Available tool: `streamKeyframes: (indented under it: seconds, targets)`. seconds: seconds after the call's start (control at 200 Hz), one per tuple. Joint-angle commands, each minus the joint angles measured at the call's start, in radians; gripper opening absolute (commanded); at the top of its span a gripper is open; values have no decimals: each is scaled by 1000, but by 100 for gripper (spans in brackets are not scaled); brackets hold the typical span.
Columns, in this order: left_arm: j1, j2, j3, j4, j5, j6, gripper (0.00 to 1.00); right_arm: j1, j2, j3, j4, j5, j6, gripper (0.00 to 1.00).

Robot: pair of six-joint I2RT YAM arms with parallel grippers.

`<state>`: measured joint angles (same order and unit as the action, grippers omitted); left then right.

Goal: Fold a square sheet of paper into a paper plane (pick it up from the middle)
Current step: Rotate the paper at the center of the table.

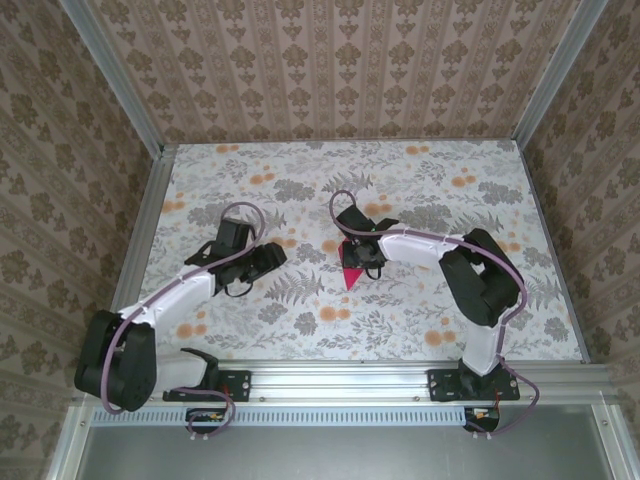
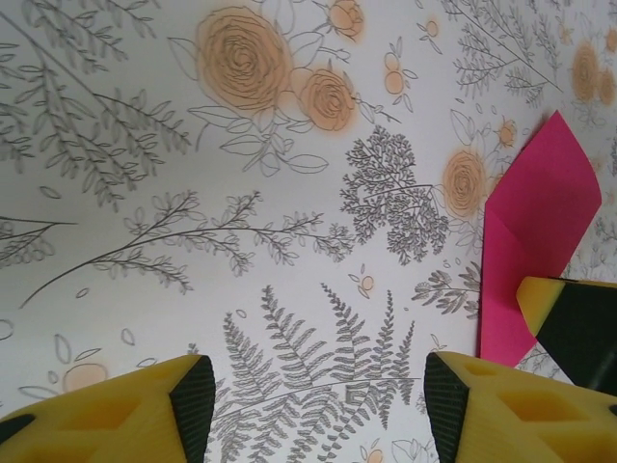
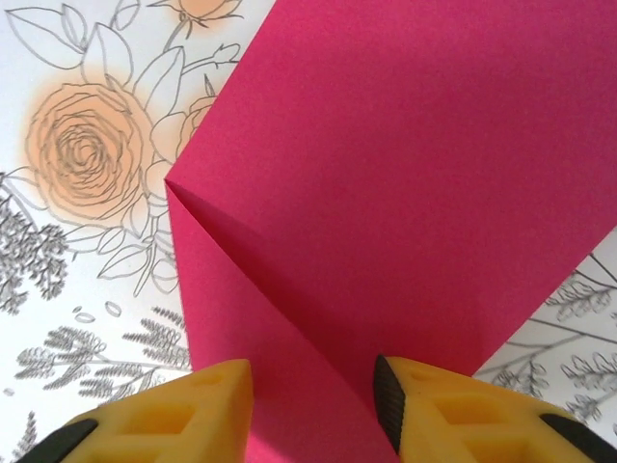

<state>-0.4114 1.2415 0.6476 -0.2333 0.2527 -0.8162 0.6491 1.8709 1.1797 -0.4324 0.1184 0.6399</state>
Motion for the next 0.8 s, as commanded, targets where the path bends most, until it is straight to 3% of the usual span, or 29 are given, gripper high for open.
streamKeyframes:
  seconds: [0.0,0.425,0.6,0.665,0.795]
  targets:
    - [14,-30,-15,-49,-12,11,63,-9,36,23,21,-48,-21,37]
    - [31,-46,-12,-65,8,27,66,-20,-10,-40,-7,-380,-330,34]
    - [31,-47,-15,-64,10,28,66,-54,-137,-76,-32,-275,-297,40]
    - [33,-48,-13,-66,8,26,67,-45,-206,-101,-16,-198,-261,47]
    - [39,-61,-23,-72,-2,25,67,-9,-302,-145,-7,-126,-233,50]
